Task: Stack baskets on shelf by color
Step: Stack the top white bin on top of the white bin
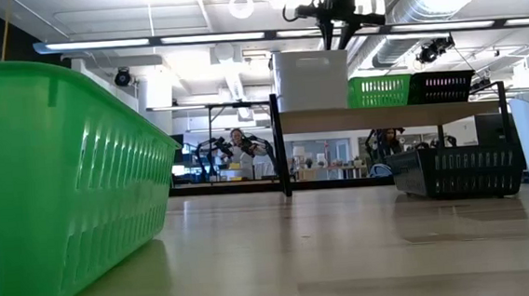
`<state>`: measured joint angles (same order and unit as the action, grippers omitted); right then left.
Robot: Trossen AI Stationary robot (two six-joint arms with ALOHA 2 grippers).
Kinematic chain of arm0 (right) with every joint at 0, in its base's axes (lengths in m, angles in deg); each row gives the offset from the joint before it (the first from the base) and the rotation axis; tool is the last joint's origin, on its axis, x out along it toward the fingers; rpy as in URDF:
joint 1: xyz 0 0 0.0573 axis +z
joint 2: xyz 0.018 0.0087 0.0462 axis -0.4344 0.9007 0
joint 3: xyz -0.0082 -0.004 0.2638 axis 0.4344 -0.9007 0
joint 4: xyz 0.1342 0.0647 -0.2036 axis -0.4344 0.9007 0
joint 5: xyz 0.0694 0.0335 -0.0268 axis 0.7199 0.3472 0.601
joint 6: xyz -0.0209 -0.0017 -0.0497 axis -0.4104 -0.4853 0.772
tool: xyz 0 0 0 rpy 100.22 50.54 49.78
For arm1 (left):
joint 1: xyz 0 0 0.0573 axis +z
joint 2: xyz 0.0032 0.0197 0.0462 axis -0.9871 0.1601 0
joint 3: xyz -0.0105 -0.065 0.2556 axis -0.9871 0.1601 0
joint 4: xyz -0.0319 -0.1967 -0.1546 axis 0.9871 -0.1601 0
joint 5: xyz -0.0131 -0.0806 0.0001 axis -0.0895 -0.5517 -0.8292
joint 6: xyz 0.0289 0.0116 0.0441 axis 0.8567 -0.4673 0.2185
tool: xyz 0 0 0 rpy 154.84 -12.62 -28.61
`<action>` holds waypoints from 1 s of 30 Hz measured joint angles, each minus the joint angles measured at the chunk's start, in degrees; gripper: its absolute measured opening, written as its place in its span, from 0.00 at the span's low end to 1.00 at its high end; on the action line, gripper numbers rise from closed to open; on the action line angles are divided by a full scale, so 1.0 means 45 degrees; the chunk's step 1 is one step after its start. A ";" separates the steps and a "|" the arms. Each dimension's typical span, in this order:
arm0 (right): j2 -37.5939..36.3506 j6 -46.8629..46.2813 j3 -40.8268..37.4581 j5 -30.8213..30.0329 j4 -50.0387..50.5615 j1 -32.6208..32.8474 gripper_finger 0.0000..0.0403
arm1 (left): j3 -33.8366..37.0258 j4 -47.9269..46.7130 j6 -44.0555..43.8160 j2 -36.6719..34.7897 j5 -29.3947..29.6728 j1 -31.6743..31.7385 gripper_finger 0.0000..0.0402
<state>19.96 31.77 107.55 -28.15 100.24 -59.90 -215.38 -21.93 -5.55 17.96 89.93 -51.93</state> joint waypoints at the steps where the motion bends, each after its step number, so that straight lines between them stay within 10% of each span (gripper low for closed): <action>1: 0.0000 0.0000 0.0000 -0.0152 0.0001 0.0000 0.22 | 0.0000 0.0000 -0.0002 0.0000 0.0000 0.0000 0.42; 22: 0.0350 0.2234 0.0015 -0.0514 -0.0086 -0.0054 0.22 | 0.0000 0.0005 -0.0097 0.0001 0.0112 -0.0005 0.42; 30: 0.0350 0.2138 0.0015 -0.0655 -0.0157 -0.0257 0.03 | 0.0000 0.0010 -0.0097 0.0000 0.0417 -0.0005 0.42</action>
<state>21.53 41.39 107.62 -31.10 99.53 -61.05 -215.38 -21.89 -5.99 17.96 91.81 -51.95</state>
